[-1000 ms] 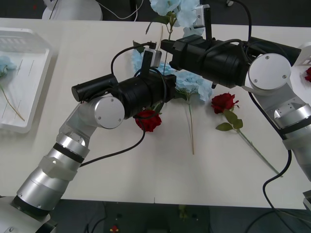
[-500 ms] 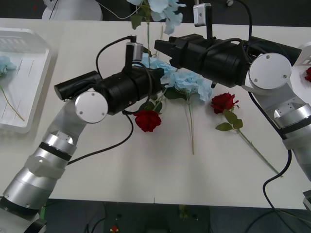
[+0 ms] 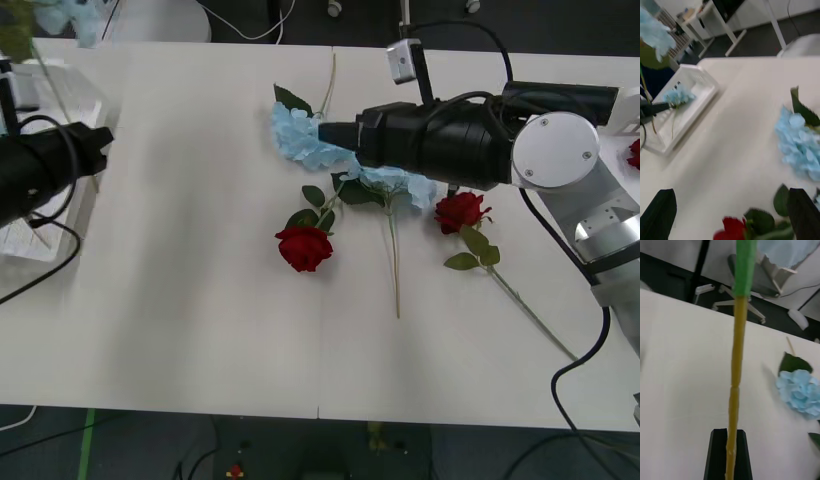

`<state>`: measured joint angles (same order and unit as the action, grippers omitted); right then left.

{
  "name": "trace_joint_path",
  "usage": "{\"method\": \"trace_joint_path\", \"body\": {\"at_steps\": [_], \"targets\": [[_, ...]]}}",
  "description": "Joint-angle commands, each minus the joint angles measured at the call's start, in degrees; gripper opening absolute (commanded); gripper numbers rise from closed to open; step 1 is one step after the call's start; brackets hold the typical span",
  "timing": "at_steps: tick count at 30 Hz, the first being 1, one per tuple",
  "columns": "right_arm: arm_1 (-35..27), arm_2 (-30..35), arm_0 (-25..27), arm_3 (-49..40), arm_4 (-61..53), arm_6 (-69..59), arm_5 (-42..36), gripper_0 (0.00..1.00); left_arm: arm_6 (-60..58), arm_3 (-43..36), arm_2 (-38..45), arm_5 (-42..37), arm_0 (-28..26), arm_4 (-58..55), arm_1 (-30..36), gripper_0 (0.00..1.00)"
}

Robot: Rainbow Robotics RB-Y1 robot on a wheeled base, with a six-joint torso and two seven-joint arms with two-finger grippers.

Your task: Put the red flowers into the right box and the blue flowers into the left box

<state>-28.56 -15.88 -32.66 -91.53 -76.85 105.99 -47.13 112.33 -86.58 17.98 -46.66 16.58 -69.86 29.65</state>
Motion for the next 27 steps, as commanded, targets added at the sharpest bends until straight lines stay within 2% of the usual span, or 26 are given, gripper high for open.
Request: {"method": "trace_joint_path", "body": {"at_steps": [1, 6, 9, 16, 18, 21, 25, 26, 27], "targets": [[-4.31, 0.76, -2.24, -1.1, 6.45, -5.62, -8.24, 0.85, 2.28, 7.39, 7.77, -2.65, 3.81, 6.57, 5.42, 0.0], [-6.69, 1.11, -2.24, -2.33, 14.8, -9.66, -20.02, 0.85, 2.1, 15.91, 12.34, -2.03, 6.18, 15.01, 9.46, 0.0], [-8.36, 1.02, -2.24, -3.83, 19.28, -9.4, -27.4, 0.85, 1.49, 21.89, 13.13, -0.71, 7.33, 16.15, 11.75, 0.0], [-9.32, 0.94, -2.24, -4.44, 28.42, -7.64, -38.83, 0.85, 0.96, 29.62, 12.25, 4.12, 8.82, 17.38, 13.77, 0.01], [-9.32, 0.32, -2.24, -4.0, 30.44, -7.29, -39.97, 0.85, 0.79, 30.15, 12.25, 4.91, 8.91, 17.74, 13.77, 0.06], [-9.32, -1.7, -2.24, -1.54, 33.26, -6.76, -39.71, 0.85, 0.17, 30.15, 12.17, 5.0, 9.26, 18.0, 13.77, 0.26], [-8.18, -2.93, -1.62, 1.53, 36.33, -6.5, -36.02, 0.85, -0.18, 30.15, 10.94, 5.0, 9.79, 16.86, 14.12, 0.28], [-7.83, -2.93, -1.36, 2.59, 36.33, -6.32, -34.79, 0.85, -0.18, 30.15, 10.5, 5.0, 9.79, 15.1, 14.12, 0.38], [-7.57, -2.93, -1.01, 3.29, 36.25, -6.32, -33.73, 0.85, 0.08, 29.98, 9.7, 4.82, 9.88, 12.9, 14.12, 0.53]]}}
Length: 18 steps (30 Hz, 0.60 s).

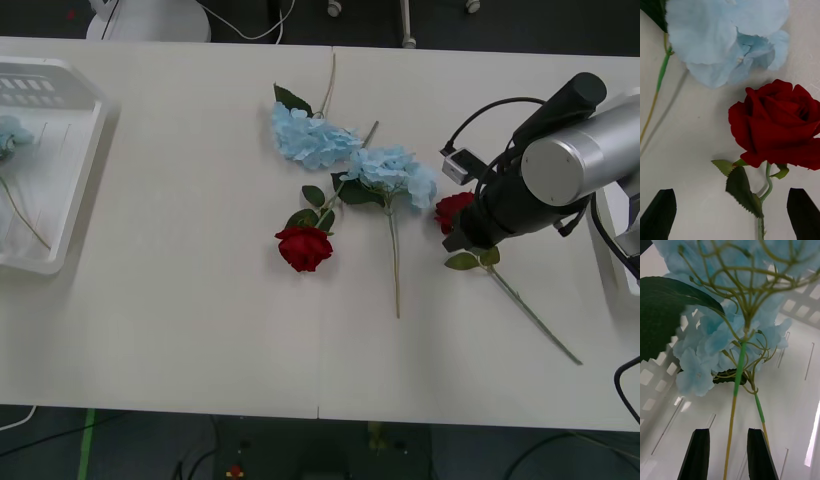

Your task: Put the red flowers into the right box and the blue flowers into the left box

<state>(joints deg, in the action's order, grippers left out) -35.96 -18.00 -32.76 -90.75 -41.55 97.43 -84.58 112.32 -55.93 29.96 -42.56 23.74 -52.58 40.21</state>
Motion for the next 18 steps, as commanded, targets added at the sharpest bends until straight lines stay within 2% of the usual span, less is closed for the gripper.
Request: {"method": "trace_joint_path", "body": {"at_steps": [1, 2, 4, 5, 9, 13, 18], "targets": [[-0.07, -0.89, -0.73, 2.77, 0.95, 2.24, 4.07, 0.85, 0.18, -1.11, -2.71, 0.02, 2.89, -5.87, 3.56, 0.62], [0.11, -0.8, -0.38, 3.21, 1.12, 2.24, 4.51, 0.85, 0.26, -1.9, -2.97, -1.47, 3.33, -7.36, 3.64, 0.7], [0.28, -0.89, -0.2, 3.48, 1.21, 2.24, 4.68, 0.85, 0.44, -2.6, -3.06, -2.61, 3.5, -8.33, 3.64, 0.73], [0.54, -0.98, -0.03, 4.79, 1.12, 2.33, 5.65, 0.85, 0.44, -6.47, -3.59, -6.48, 3.94, -9.65, 3.64, 0.78], [2.13, -1.16, -0.03, 8.05, 2.44, 2.77, 7.67, 0.85, -1.41, -13.94, -6.31, -11.93, 4.38, -9.65, 3.56, 0.81], [3.09, -1.51, -0.03, 10.15, 3.67, 3.03, 9.34, 0.85, -8.79, -19.39, -9.21, -15.88, 5.61, -11.49, 3.03, 0.86], [3.09, -3.44, 0.06, 11.91, 4.38, 2.94, 11.36, 0.85, -19.51, -24.66, -13.52, -17.47, 8.43, -7.19, -0.93, 0.98]]}}
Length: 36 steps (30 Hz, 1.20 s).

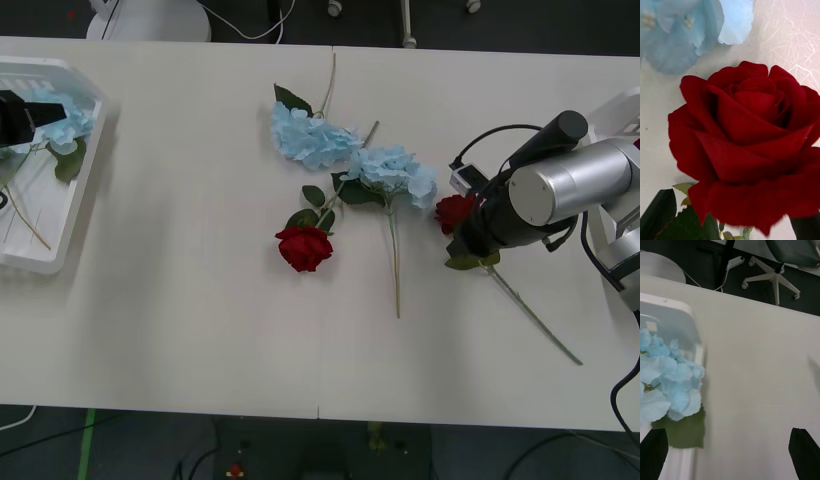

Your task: Put the red flowers into the right box and the blue flowers into the left box

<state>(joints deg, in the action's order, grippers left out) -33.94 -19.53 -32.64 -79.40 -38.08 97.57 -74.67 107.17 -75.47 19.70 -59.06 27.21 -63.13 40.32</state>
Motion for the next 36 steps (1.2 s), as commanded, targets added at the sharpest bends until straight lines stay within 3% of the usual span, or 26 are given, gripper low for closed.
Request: {"method": "trace_joint_path", "body": {"at_steps": [1, 13, 15, 20, 23, 27, 34, 35, 36], "targets": [[1.16, -2.09, -0.14, 0.92, 0.91, 2.72, 1.63, 0.85, -16.21, -5.91, -4.76, -0.97, 6.19, 5.56, -2.61, 1.0], [2.21, -2.44, -0.06, 3.64, 1.26, 2.98, 4.18, 0.84, -18.32, -4.07, -18.21, 1.84, 15.15, 27.97, -21.07, 1.0], [2.21, -2.44, -0.06, 3.64, 0.99, 2.89, 4.18, 0.71, -18.05, -1.87, -20.14, 2.81, 16.91, 29.91, -24.32, 1.0], [2.21, -2.44, -0.06, 3.73, 0.91, 2.45, 4.18, 0.21, -17.96, 5.25, -24.89, 12.04, 19.46, 32.81, -29.86, 1.0], [2.21, -2.44, -0.06, 3.73, 0.91, 2.01, 4.18, 0.04, -17.61, 12.72, -28.14, 21.35, 21.65, 33.34, -31.97, 1.0], [2.21, -2.44, -0.06, 3.73, 1.08, 1.66, 4.71, 0.0, -16.73, 21.33, -31.74, 28.47, 24.47, 33.78, -33.64, 1.0], [2.13, 1.34, -0.41, 3.64, 0.55, 0.87, 4.09, 0.0, -13.13, 24.85, -34.11, 29.61, 25.08, 34.3, -33.81, 1.0], [2.13, 2.04, -0.49, 3.55, 0.47, 0.87, 3.48, 0.0, -13.13, 25.11, -34.2, 29.61, 25.08, 34.39, -33.81, 0.9], [2.04, 3.54, -0.85, 3.38, 0.2, 0.7, 2.25, 0.0, -13.04, 25.38, -34.29, 29.61, 24.99, 34.48, -33.81, 0.57]]}}
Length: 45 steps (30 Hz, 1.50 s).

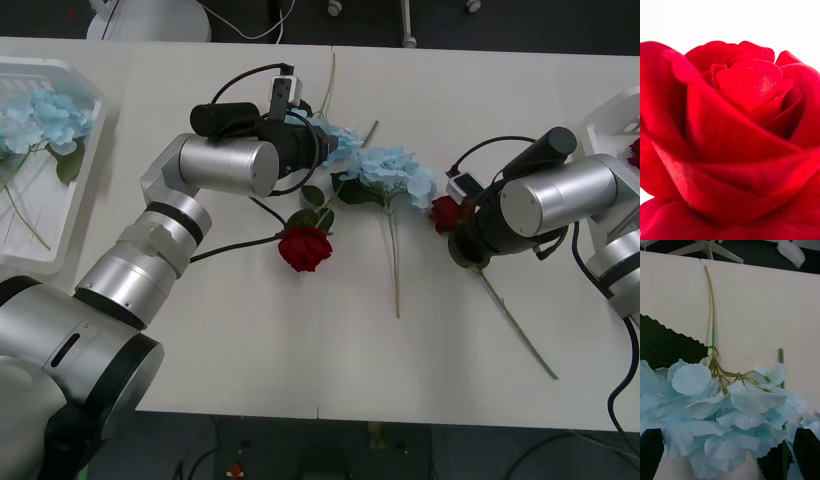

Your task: Put the red flowers into the right box and the blue flowers into the left box

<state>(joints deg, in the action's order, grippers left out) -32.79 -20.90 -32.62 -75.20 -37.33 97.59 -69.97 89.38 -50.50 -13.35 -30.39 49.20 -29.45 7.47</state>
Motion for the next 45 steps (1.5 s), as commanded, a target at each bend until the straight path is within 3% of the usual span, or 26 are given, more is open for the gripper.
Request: {"method": "trace_joint_path", "body": {"at_steps": [1, 2, 8, 15, 22, 31, 36, 42, 43, 44, 45], "targets": [[0.8, 6.05, -1.13, -0.92, -0.82, 0.58, -3.59, 0.0, 4.75, 0.58, -1.24, 1.12, 3.1, 0.97, -0.97, 0.23], [0.62, 7.81, -1.74, -1.09, -1.43, 0.41, -5.17, 0.0, 4.75, 1.02, -1.24, 1.48, 3.1, 1.06, -0.97, 0.0], [-1.84, 17.39, -5.52, -1.27, -6.8, -3.55, -11.41, 0.0, 4.48, 1.81, -1.24, 2.53, 3.01, 1.41, -0.97, 0.0], [-7.11, 20.73, -9.39, -1.8, -3.28, -10.84, -10.09, 0.0, 3.87, 1.19, -1.24, 2.53, 2.22, 0.18, -0.7, 0.0], [-13.53, 20.73, -11.94, 1.63, 9.29, -8.38, -7.55, 0.0, 3.69, -11.46, -1.24, -3.09, -5.6, -1.31, 3.16, 0.0], [-16.87, 21.52, -15.28, 13.94, 17.9, -0.47, 2.21, 0.0, 2.81, -37.13, 2.01, -21.99, -18.35, -4.3, 12.39, 0.0], [-16.16, 21.34, -17.39, 24.84, 20.19, -0.21, 14.25, 0.0, 3.43, -49.17, 7.37, -30.78, -26.08, -6.24, 15.56, 0.0], [-13.09, 21.34, -17.48, 33.71, 24.49, -1.26, 27.79, 0.0, 3.52, -52.95, 9.83, -34.21, -28.28, -8.08, 16.44, 0.01], [-13.0, 21.34, -17.48, 34.24, 24.84, -1.35, 28.58, 0.0, 3.43, -52.95, 9.83, -34.21, -28.19, -7.99, 16.44, 0.1], [-12.74, 21.34, -17.48, 35.29, 25.02, -1.53, 29.81, 0.0, 3.34, -52.95, 10.01, -34.21, -27.84, -7.73, 16.35, 0.53], [-12.65, 21.34, -17.48, 36.09, 25.11, -1.7, 30.6, 0.0, 3.16, -52.86, 10.01, -34.21, -27.58, -7.55, 16.35, 0.74]]}}
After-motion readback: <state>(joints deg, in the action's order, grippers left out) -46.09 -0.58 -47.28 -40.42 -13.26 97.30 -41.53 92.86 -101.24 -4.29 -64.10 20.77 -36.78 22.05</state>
